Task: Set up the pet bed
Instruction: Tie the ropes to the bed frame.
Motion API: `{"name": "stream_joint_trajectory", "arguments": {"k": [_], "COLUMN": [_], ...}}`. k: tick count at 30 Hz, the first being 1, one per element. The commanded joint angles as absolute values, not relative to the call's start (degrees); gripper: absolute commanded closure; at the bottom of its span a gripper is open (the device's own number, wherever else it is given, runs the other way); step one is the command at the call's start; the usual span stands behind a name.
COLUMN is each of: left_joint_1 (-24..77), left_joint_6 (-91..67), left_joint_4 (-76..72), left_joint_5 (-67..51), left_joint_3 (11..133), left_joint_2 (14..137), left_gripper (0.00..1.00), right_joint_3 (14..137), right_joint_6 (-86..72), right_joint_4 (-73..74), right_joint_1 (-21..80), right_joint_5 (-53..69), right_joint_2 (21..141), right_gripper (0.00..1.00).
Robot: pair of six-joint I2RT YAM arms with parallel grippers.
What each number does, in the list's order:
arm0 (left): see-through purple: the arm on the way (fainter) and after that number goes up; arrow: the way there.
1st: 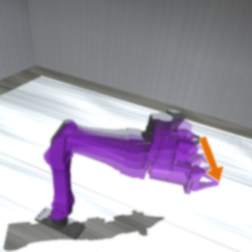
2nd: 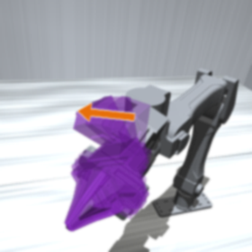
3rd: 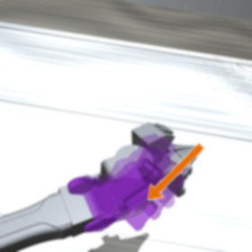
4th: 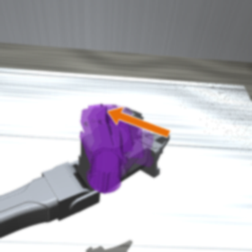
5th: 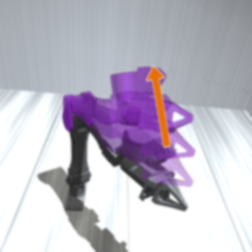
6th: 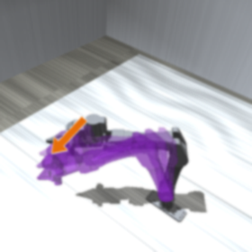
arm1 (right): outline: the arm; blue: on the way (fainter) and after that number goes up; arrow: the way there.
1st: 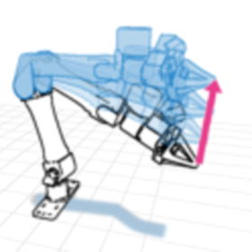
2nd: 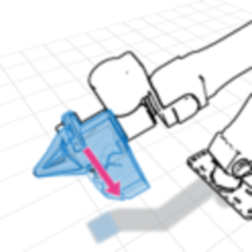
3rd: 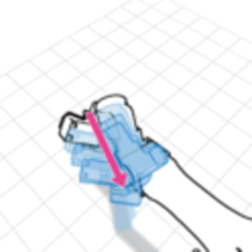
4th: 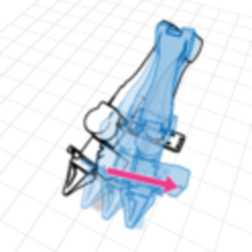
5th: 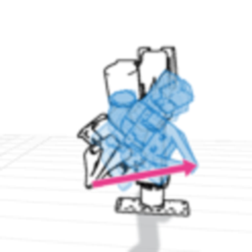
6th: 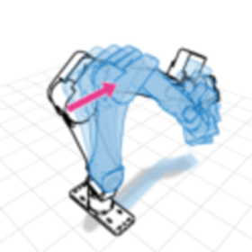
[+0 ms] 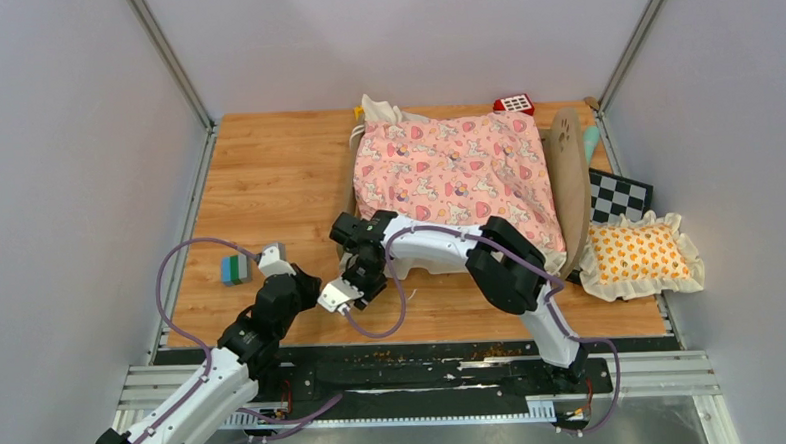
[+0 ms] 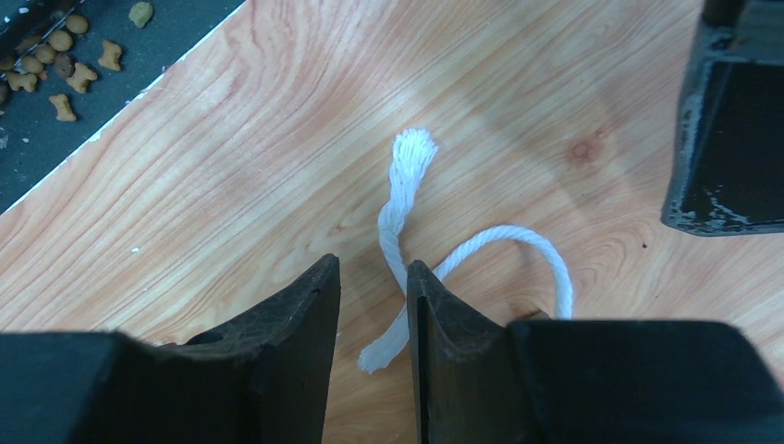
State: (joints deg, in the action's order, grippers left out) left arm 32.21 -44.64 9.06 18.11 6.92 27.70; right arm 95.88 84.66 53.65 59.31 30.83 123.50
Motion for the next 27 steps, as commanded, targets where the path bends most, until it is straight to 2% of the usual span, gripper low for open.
{"name": "stream_joint_trajectory", "arguments": {"k": [1, 17, 27], "left_joint_1": [32.1, 32.2, 32.1], "left_joint_6": [-44.9, -45.7, -45.9], "left_joint_4": [8.2, 10.0, 9.1], "left_joint_5": [18.8, 19.3, 19.4], "left_joint_3": [7.2, 6.8, 6.3], "left_joint_2": [27.6, 25.3, 26.1], "left_gripper": [0.85, 0.84, 0.81], "right_joint_3": [99.6, 103.8, 108.2], "right_joint_6": [84.0, 84.6, 84.4], "right_joint_4": [53.4, 60.0, 65.2], "right_joint_1": [59.7, 60.9, 62.4], "right_joint_5": [32.8, 31.3, 30.5], "right_joint_2": [125.0, 130.5, 135.0], "right_gripper": [0.66, 0.67, 0.86]}}
